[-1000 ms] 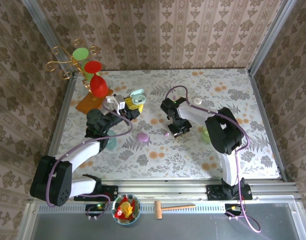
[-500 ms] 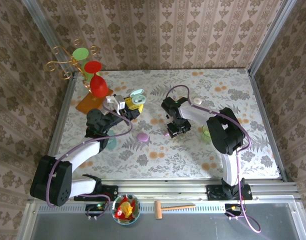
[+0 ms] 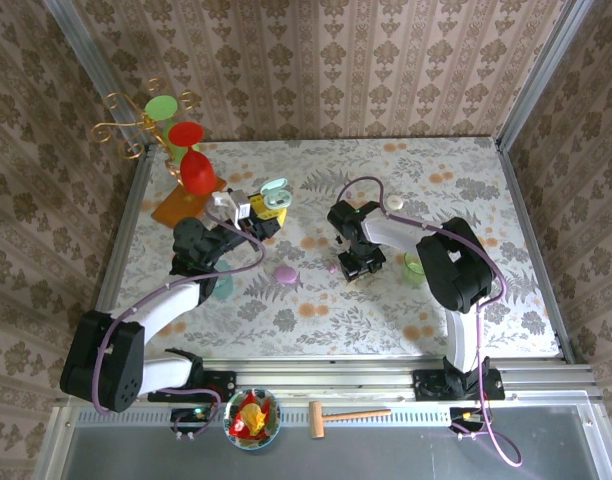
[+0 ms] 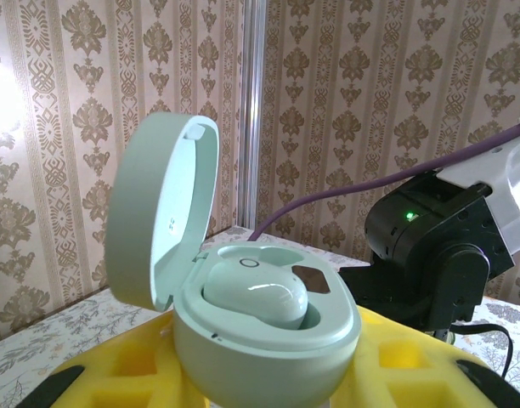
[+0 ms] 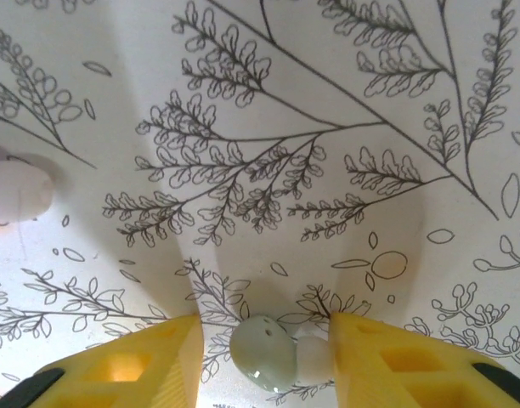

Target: Insert the wireless bluetooth earbuds into the charging case

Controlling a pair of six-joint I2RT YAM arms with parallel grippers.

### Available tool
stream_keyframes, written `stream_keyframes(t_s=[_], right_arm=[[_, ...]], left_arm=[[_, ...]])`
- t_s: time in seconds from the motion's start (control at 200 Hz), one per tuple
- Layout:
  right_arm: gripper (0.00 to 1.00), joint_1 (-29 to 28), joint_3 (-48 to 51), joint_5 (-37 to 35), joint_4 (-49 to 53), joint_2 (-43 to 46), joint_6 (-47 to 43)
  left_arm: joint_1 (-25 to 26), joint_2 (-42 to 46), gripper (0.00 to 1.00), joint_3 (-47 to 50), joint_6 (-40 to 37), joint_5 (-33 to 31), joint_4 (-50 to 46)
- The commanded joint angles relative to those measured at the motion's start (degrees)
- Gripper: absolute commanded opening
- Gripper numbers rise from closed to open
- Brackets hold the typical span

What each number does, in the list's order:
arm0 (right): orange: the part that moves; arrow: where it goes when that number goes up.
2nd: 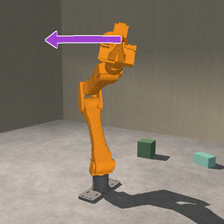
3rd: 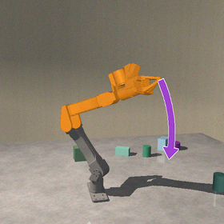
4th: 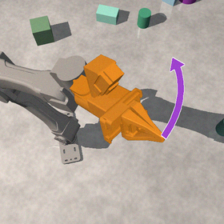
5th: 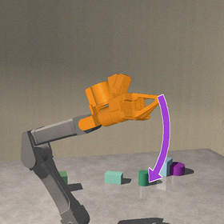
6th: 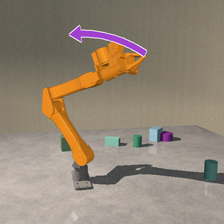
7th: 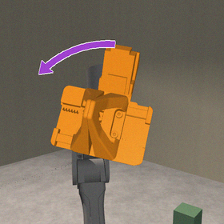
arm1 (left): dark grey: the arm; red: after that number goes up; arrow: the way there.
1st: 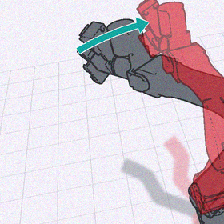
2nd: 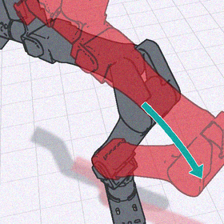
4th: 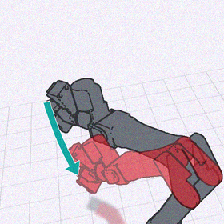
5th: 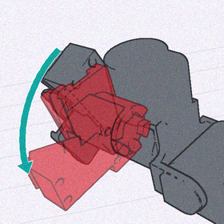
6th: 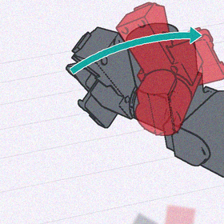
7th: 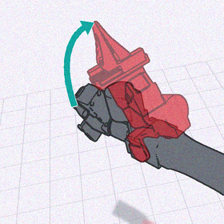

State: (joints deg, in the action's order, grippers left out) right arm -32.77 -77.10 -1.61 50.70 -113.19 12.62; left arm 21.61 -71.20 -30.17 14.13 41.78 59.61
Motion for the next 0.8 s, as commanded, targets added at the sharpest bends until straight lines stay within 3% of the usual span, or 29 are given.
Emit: stream_keyframes(t_s=[0.0,0.11,0.345,0.59,0.795], right_arm=[[0.43,-0.2,1.3,0.9,2.3,2.0,1.3],[0.5,-0.3,1.3,-0.2,2.7,2.7,1.5],[0.53,-0.8,-0.9,-2.6,4.5,4.2,0.4],[0.44,-4.1,-5.9,-12.9,9.2,1.2,0.6],[0.36,-6.7,-8.3,-17.5,12.7,-1.2,1.6]], left_arm=[[-0.1,-0.2,0.3,-1.5,-0.2,0.5,2.5],[0.0,-0.1,0.3,-1.4,-0.2,0.5,2.5],[0.1,0.3,0.3,-0.7,-0.5,0.1,2.4],[0.1,0.9,0.3,-0.7,-0.8,-0.2,2.0],[0.0,2.7,0.3,0.0,-1.7,-0.6,0.8]])
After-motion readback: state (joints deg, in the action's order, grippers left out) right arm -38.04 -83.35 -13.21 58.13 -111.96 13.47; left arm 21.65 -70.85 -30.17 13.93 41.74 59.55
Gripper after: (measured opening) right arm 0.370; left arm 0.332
